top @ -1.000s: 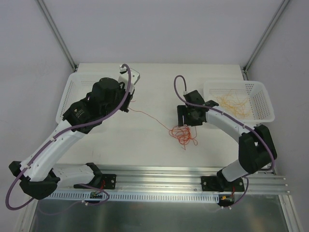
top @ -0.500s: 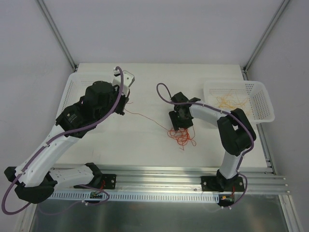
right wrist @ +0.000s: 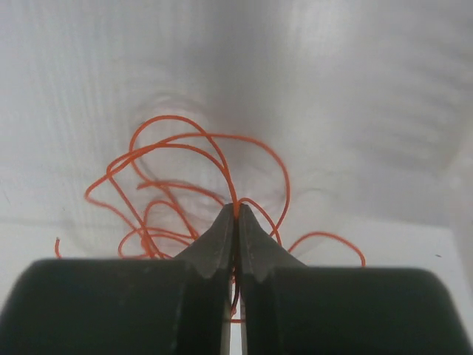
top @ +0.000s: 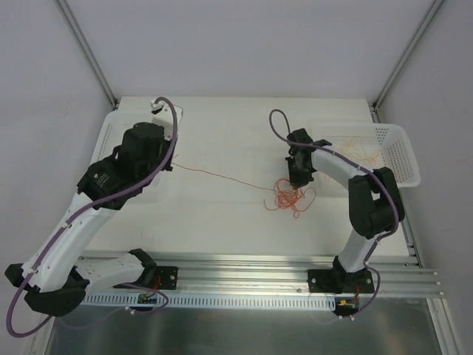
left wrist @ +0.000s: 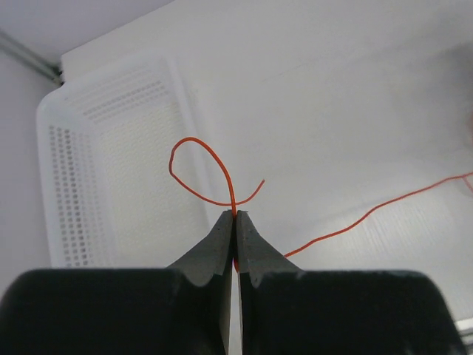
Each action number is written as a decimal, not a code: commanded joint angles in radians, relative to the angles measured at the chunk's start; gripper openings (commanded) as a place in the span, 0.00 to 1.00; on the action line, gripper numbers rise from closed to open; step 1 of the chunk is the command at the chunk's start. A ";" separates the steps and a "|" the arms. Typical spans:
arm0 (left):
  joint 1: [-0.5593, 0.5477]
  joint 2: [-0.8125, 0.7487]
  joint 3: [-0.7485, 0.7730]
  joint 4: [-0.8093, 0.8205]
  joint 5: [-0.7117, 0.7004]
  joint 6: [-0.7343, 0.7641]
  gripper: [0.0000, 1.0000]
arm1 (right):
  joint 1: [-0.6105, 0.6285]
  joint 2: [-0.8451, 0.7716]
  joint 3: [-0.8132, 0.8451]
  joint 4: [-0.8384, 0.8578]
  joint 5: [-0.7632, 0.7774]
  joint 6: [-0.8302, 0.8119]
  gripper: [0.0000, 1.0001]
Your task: Untangle the cables
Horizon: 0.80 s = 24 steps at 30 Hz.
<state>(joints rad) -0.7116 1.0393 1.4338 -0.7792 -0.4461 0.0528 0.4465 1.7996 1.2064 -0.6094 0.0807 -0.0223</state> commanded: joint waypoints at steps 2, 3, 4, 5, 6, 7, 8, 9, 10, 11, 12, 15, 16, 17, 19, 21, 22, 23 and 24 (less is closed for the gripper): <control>0.153 -0.019 0.054 -0.106 -0.161 -0.053 0.00 | -0.117 -0.207 0.028 -0.062 -0.005 0.074 0.01; 0.181 -0.019 0.054 -0.114 -0.163 -0.101 0.00 | -0.143 -0.241 0.048 -0.069 -0.012 0.076 0.01; 0.207 -0.021 0.054 -0.121 -0.164 -0.113 0.00 | -0.153 -0.293 0.065 -0.078 -0.015 0.081 0.01; 0.242 -0.022 0.051 -0.132 -0.164 -0.117 0.00 | -0.163 -0.321 0.080 -0.087 -0.019 0.082 0.01; 0.262 -0.022 0.051 -0.134 -0.166 -0.128 0.00 | -0.173 -0.345 0.116 -0.104 -0.022 0.084 0.01; 0.279 -0.019 0.051 -0.135 -0.172 -0.131 0.00 | -0.178 -0.367 0.136 -0.110 -0.024 0.082 0.01; 0.296 -0.016 0.050 -0.138 -0.177 -0.133 0.00 | -0.181 -0.409 0.151 -0.124 -0.024 0.085 0.01; 0.334 -0.013 0.047 -0.140 -0.181 -0.133 0.00 | -0.189 -0.428 0.185 -0.131 -0.024 0.088 0.01; 0.353 -0.006 0.042 -0.140 -0.196 -0.131 0.00 | -0.193 -0.451 0.200 -0.139 -0.032 0.091 0.01; 0.369 -0.002 0.037 -0.138 -0.212 -0.127 0.00 | -0.204 -0.488 0.217 -0.151 -0.030 0.094 0.01; 0.395 -0.001 0.033 -0.137 -0.235 -0.122 0.00 | -0.209 -0.511 0.229 -0.153 -0.041 0.097 0.01; 0.463 0.013 0.004 -0.127 -0.301 -0.099 0.00 | -0.221 -0.592 0.263 -0.141 -0.071 0.107 0.01; 0.477 0.018 -0.009 -0.109 -0.305 -0.093 0.00 | -0.223 -0.608 0.277 -0.136 -0.119 0.111 0.01; 0.486 0.018 -0.015 -0.095 -0.318 -0.078 0.00 | -0.223 -0.626 0.281 -0.129 -0.130 0.116 0.01; 0.520 0.022 -0.027 -0.037 -0.351 -0.062 0.00 | -0.224 -0.669 0.283 -0.118 -0.156 0.125 0.01; 0.546 0.039 -0.016 -0.005 -0.391 -0.008 0.00 | -0.233 -0.690 0.279 -0.112 -0.157 0.131 0.01; 0.569 0.071 0.014 0.007 -0.402 -0.004 0.00 | -0.236 -0.715 0.274 -0.112 -0.157 0.131 0.01; 0.583 0.088 0.029 0.020 -0.407 0.008 0.00 | -0.245 -0.726 0.263 -0.115 -0.153 0.134 0.01; 0.603 0.105 0.048 0.027 -0.399 0.010 0.00 | -0.252 -0.739 0.254 -0.115 -0.154 0.137 0.01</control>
<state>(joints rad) -0.1528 1.1011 1.4254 -0.8318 -0.7723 0.0074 0.2192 1.0996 1.4586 -0.7170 -0.0513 0.0925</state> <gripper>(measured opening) 0.009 0.029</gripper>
